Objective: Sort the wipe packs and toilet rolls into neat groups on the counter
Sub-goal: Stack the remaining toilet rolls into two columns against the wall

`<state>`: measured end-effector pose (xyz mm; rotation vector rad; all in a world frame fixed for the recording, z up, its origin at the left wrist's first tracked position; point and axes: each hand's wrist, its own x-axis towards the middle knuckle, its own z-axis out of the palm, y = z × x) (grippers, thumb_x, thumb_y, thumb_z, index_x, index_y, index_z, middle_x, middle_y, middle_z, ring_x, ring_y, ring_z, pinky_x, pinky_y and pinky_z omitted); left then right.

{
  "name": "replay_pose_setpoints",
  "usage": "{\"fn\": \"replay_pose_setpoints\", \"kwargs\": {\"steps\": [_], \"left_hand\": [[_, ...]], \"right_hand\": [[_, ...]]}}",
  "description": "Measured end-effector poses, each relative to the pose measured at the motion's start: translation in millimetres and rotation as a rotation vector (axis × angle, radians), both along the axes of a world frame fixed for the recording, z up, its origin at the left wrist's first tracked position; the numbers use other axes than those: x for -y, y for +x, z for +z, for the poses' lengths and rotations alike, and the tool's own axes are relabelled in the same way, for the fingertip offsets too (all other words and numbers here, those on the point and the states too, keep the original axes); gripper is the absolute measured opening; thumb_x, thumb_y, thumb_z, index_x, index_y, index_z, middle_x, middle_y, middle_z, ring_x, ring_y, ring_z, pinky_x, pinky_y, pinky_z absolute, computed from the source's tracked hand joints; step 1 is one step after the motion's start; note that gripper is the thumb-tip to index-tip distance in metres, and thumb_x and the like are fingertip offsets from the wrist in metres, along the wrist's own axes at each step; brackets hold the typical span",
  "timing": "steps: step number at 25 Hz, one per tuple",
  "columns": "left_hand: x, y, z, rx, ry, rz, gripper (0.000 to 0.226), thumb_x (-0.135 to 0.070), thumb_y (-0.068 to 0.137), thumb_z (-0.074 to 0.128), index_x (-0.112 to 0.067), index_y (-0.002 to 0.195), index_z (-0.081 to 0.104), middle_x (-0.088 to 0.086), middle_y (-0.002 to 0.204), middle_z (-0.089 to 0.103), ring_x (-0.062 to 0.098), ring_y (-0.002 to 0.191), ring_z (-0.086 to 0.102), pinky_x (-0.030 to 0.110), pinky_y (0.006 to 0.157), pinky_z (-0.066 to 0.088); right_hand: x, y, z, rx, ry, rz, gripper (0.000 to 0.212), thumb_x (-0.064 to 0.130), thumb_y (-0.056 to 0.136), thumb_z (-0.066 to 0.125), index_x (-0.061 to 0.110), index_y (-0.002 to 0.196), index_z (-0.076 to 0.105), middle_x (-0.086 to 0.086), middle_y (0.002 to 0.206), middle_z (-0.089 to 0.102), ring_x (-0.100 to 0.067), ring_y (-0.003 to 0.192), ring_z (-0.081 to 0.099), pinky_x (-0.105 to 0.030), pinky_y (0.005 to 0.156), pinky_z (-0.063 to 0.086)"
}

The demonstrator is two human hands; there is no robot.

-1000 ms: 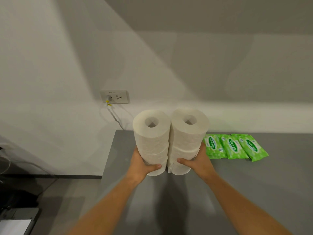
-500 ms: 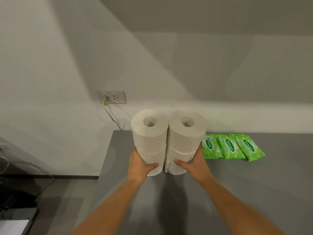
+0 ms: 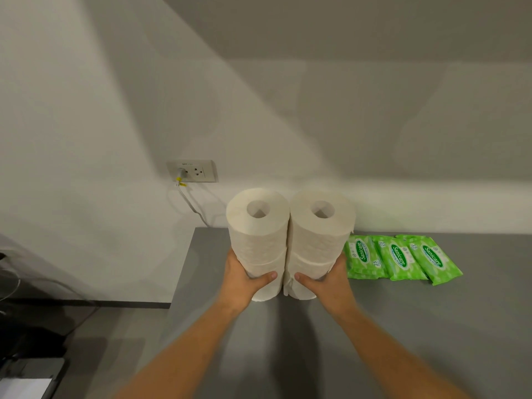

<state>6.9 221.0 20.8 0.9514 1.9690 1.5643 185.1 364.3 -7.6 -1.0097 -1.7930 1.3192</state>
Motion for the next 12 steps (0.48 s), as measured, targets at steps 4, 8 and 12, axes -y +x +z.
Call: {"fn": "replay_pose_setpoints", "kwargs": {"steps": [4,8,12], "left_hand": [[-22,-13,1,0.042,-0.005,0.007,0.100,-0.031,0.059,0.100,-0.033,0.140,0.042,-0.010,0.137,0.059,0.013,0.128,0.058,0.047,0.104,0.055],[-44,-28,1,0.074,-0.047,0.014,0.103,-0.032,0.057,0.100,-0.032,0.140,0.040,-0.009,0.138,0.059,0.014,0.129,0.058,0.050,0.106,0.053],[-63,-40,6,-0.003,-0.230,0.078,0.116,-0.052,0.051,0.096,-0.027,0.146,0.035,-0.005,0.142,0.053,0.024,0.134,0.050,0.052,0.110,0.047]], "right_hand": [[-24,-14,4,0.037,-0.015,-0.004,0.112,0.040,0.047,0.098,0.034,0.139,0.034,0.011,0.138,0.048,-0.011,0.129,0.051,-0.037,0.103,0.048],[-47,-28,6,0.091,-0.045,-0.005,0.109,0.042,0.048,0.097,0.029,0.137,0.035,0.010,0.134,0.051,-0.015,0.125,0.054,-0.040,0.101,0.050],[-66,-40,12,0.132,-0.067,0.011,0.111,0.040,0.049,0.097,0.027,0.139,0.034,0.007,0.137,0.052,-0.018,0.126,0.054,-0.045,0.105,0.048]]}}
